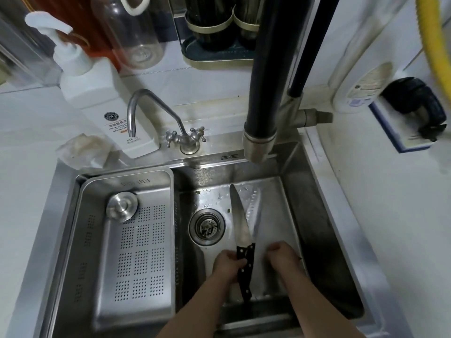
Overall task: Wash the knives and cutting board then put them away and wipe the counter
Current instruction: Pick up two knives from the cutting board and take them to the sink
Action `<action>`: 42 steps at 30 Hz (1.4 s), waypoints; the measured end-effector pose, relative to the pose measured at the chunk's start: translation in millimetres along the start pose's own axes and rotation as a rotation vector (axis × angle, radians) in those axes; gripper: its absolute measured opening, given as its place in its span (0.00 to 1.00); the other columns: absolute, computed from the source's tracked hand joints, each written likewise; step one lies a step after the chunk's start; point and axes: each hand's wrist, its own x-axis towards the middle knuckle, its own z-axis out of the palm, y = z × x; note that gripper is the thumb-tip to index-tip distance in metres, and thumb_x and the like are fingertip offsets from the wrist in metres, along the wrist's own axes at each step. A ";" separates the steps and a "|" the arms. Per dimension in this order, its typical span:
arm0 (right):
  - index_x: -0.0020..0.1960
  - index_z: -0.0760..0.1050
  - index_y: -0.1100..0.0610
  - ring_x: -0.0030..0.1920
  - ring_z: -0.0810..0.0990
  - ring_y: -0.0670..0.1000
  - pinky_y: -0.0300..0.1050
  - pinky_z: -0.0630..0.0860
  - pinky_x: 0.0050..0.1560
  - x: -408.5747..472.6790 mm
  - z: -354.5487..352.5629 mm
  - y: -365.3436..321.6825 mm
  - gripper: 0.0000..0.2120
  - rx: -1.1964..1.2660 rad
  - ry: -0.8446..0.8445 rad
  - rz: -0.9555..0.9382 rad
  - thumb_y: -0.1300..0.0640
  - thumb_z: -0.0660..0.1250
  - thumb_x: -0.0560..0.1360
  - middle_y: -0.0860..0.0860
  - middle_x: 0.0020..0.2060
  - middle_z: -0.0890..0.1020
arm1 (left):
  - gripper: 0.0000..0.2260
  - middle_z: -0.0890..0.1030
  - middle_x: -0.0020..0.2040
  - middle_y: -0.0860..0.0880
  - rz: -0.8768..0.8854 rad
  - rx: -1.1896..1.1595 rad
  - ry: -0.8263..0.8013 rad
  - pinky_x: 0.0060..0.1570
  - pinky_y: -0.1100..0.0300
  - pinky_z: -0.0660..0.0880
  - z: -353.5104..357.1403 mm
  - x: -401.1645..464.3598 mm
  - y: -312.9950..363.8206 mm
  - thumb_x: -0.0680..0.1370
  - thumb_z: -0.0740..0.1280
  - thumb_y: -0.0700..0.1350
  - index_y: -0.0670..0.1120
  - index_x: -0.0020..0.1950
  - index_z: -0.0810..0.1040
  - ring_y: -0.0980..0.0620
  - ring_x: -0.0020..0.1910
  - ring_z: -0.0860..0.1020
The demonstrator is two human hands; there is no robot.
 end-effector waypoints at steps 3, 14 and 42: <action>0.54 0.79 0.57 0.54 0.80 0.56 0.43 0.74 0.54 6.3 3.9 4.5 0.13 0.035 -0.031 -0.038 0.64 0.68 0.70 0.57 0.53 0.82 | 0.06 0.80 0.42 0.43 -0.015 0.055 0.019 0.38 0.59 0.73 3.9 1.6 -2.9 0.75 0.66 0.33 0.43 0.46 0.78 0.48 0.40 0.78; 0.47 0.78 0.58 0.46 0.80 0.57 0.46 0.76 0.48 -38.5 -20.3 -2.9 0.09 0.160 -0.051 -0.172 0.67 0.67 0.68 0.57 0.43 0.81 | 0.08 0.73 0.30 0.46 0.020 0.014 0.031 0.23 0.66 0.66 -7.0 -60.0 18.1 0.77 0.63 0.34 0.45 0.41 0.73 0.53 0.26 0.71; 0.48 0.80 0.59 0.51 0.80 0.53 0.46 0.74 0.52 -331.9 134.9 -72.9 0.07 -0.383 -0.113 -0.914 0.60 0.63 0.75 0.54 0.46 0.83 | 0.09 0.78 0.34 0.51 0.438 0.051 0.422 0.29 0.69 0.72 -260.8 -289.8 -100.2 0.76 0.65 0.39 0.49 0.38 0.75 0.56 0.31 0.76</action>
